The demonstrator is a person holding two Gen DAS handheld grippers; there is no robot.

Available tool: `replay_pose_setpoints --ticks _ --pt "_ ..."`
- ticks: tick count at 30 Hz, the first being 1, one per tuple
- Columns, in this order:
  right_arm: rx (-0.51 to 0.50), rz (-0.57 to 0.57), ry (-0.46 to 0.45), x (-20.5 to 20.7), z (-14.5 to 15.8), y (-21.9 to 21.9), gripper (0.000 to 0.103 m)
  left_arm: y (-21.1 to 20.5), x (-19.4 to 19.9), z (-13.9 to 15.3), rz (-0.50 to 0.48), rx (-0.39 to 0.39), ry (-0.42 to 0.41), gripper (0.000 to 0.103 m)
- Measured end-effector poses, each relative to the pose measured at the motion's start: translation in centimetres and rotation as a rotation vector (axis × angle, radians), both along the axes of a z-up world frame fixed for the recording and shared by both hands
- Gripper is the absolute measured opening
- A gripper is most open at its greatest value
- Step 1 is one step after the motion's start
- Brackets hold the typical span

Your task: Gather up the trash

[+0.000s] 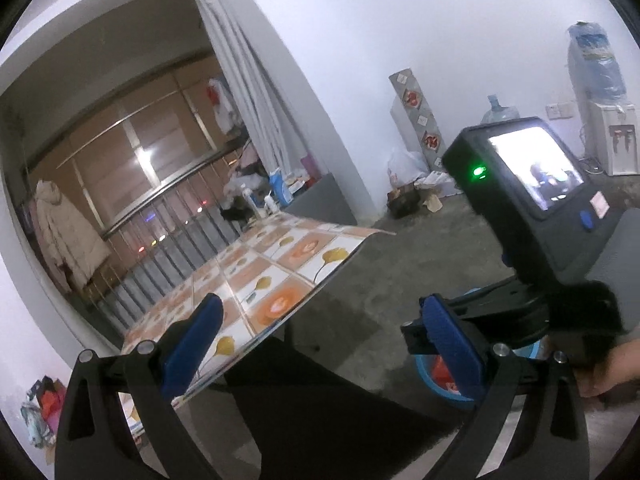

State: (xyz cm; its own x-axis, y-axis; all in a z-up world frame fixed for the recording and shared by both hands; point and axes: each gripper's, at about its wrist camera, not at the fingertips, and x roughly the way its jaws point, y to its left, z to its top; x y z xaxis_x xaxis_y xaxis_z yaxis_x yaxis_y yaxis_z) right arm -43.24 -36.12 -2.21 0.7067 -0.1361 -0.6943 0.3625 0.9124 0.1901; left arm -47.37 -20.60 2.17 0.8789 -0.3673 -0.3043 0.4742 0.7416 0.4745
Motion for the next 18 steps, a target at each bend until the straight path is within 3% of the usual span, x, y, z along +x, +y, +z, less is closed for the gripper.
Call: replay_pose_setpoints --ticks 6,12,18 --pt "-0.003 0.002 -0.004 0.0 0.0 -0.1 0.095 1.4 0.7 0.6 -0.064 -0.093 0.086 0.098" --pt "-0.002 0.007 0.003 0.1 -0.2 -0.2 0.095 2.9 1.5 1.1 -0.06 -0.189 0.131 0.098" --pt "0.003 0.008 0.012 0.4 -0.2 -0.1 0.095 3.2 0.8 1.2 -0.058 -0.207 0.087 0.098"
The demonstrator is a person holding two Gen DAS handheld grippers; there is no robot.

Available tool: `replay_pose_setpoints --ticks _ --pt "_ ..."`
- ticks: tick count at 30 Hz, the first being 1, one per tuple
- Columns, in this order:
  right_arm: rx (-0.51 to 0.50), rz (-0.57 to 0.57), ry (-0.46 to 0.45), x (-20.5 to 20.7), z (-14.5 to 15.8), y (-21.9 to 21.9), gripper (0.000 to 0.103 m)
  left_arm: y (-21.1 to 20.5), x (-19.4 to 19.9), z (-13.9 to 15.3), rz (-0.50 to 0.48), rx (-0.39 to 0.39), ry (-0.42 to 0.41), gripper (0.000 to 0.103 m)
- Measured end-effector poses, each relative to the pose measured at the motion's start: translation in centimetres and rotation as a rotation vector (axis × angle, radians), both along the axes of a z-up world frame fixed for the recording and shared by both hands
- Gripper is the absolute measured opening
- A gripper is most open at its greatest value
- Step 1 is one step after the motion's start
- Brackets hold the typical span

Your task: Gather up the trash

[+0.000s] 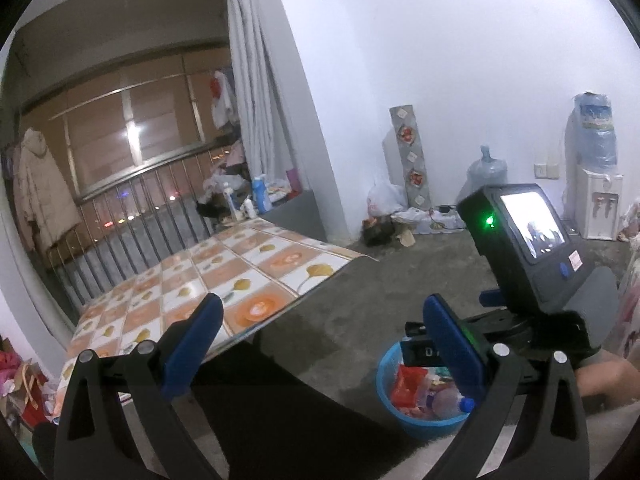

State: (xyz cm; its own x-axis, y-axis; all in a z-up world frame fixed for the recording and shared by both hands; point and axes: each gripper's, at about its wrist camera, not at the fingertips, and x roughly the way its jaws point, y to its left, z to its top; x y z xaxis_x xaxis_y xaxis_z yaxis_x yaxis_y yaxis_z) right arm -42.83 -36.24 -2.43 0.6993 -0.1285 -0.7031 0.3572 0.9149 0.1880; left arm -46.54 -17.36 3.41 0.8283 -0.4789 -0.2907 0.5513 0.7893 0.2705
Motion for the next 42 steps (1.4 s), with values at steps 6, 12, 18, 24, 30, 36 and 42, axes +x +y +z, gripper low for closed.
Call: replay_pose_setpoints --ticks 6,12,18,24,30,36,42 --pt "-0.003 0.004 0.001 0.0 -0.1 0.2 0.095 0.3 1.3 -0.2 -0.111 -0.04 0.099 0.098" --pt "0.009 -0.002 0.012 0.1 0.0 0.0 0.095 -0.2 1.8 -0.6 -0.062 -0.006 0.121 0.098" --pt "0.003 0.0 0.011 0.1 0.0 0.2 0.095 0.5 2.7 -0.8 -0.011 -0.018 0.158 0.098" --pt "0.02 -0.007 0.02 0.2 -0.2 -0.1 0.095 2.1 3.5 -0.6 0.099 -0.066 0.158 0.098" --pt "0.02 -0.005 0.021 0.2 -0.3 -0.1 0.095 3.0 3.8 -0.5 0.099 -0.111 0.177 0.098" --pt "0.024 0.002 0.028 0.3 -0.6 -0.2 0.095 2.9 4.3 -0.5 0.09 -0.105 0.195 0.098" --pt "0.043 -0.004 0.04 0.4 -0.8 -0.5 0.095 2.5 4.6 -0.9 0.105 -0.075 0.211 0.098"
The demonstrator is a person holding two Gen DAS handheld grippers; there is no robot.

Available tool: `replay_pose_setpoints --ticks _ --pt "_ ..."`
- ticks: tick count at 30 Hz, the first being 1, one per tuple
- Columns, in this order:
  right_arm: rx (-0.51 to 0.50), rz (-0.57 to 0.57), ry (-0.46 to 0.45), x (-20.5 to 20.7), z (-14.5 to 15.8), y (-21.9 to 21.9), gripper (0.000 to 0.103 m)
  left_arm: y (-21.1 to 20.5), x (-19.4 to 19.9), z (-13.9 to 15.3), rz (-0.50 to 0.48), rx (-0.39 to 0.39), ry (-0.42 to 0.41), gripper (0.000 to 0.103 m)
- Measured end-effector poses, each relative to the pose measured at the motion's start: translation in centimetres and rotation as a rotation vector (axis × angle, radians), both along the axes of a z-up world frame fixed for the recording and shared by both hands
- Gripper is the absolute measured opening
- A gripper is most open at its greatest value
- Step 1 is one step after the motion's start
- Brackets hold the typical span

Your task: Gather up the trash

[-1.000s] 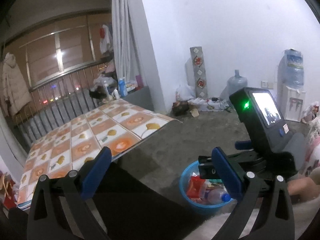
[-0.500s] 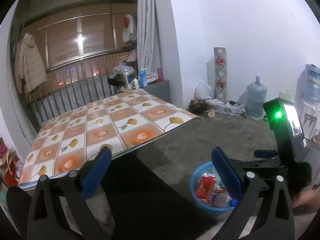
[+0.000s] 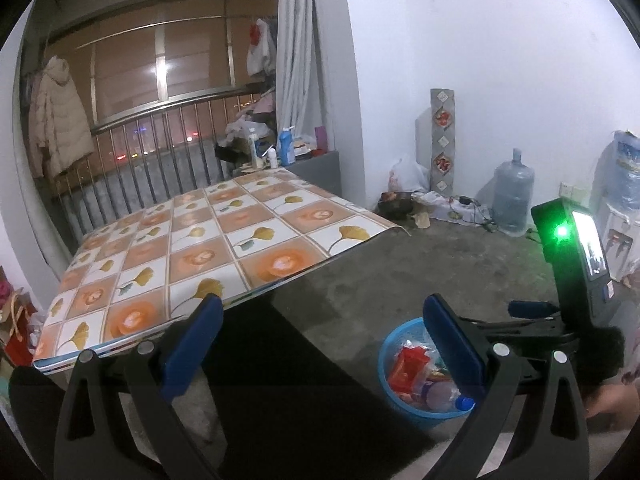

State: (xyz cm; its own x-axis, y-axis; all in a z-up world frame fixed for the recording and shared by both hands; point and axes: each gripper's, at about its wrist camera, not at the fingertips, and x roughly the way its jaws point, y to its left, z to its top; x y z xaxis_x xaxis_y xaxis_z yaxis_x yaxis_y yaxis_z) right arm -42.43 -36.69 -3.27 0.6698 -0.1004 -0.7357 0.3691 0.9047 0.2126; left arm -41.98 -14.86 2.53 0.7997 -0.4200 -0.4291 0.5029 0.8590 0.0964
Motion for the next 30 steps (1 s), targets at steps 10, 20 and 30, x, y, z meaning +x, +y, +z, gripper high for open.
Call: replay_pose_setpoints --ticks 10,20,30 --pt "-0.011 0.007 -0.009 -0.1 -0.1 0.3 0.095 -0.1 0.6 -0.3 0.003 0.017 0.044 0.098" --pt "-0.011 0.01 -0.008 -0.2 -0.2 0.4 0.095 0.9 1.0 -0.1 0.035 -0.027 0.057 0.098" --pt "-0.015 0.015 -0.009 -0.1 0.0 0.6 0.095 1.2 0.8 0.1 0.017 -0.05 0.051 0.098"
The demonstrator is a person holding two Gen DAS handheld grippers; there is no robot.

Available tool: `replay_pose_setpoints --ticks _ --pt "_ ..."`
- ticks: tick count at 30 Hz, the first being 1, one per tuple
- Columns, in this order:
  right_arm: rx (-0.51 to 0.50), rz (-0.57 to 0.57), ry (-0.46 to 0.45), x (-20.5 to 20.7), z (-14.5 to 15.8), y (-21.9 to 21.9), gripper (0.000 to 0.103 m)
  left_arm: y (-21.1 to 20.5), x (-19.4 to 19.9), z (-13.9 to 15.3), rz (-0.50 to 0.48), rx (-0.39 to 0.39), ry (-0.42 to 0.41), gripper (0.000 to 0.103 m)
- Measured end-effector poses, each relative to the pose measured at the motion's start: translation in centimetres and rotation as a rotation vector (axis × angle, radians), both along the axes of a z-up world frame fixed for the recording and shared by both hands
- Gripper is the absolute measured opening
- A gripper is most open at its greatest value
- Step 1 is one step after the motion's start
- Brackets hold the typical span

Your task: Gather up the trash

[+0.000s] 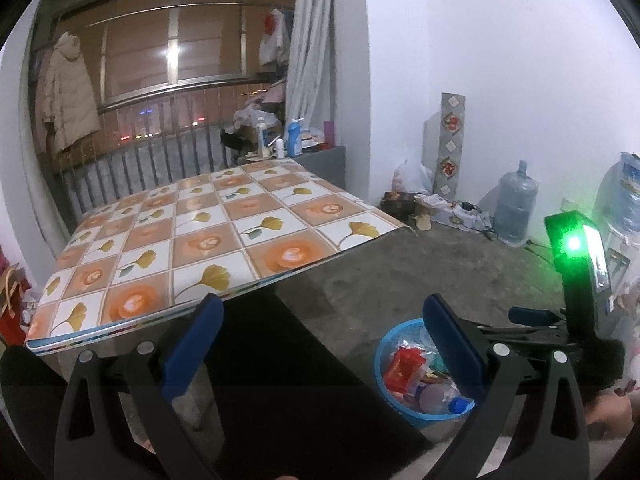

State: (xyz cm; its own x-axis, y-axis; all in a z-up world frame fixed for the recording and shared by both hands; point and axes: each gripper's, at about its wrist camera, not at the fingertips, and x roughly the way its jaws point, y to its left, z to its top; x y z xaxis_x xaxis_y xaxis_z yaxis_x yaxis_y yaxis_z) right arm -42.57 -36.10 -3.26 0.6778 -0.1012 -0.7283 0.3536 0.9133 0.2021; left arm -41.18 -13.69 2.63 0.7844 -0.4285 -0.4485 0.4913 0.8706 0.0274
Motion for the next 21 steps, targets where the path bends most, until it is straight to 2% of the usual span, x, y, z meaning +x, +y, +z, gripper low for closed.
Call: replay_pose_setpoints --ticks 4,8,11,15,21 --pt "-0.002 -0.001 0.002 0.0 0.0 0.1 0.095 0.1 -0.6 0.3 -0.036 -0.024 -0.021 0.098" --pt "-0.001 0.001 0.004 0.0 0.0 0.1 0.095 0.0 -0.6 0.2 -0.03 -0.018 -0.019 0.098" --pt "-0.004 0.002 0.003 0.0 0.0 0.2 0.095 -0.6 -0.7 0.1 -0.021 0.016 -0.023 0.098" --pt "0.004 -0.002 0.005 0.0 0.0 0.1 0.095 -1.6 -1.5 0.2 -0.033 0.079 -0.068 0.098" --pt "0.011 -0.003 0.008 0.0 -0.1 0.0 0.095 -1.9 -2.6 0.5 -0.069 0.081 -0.118 0.098"
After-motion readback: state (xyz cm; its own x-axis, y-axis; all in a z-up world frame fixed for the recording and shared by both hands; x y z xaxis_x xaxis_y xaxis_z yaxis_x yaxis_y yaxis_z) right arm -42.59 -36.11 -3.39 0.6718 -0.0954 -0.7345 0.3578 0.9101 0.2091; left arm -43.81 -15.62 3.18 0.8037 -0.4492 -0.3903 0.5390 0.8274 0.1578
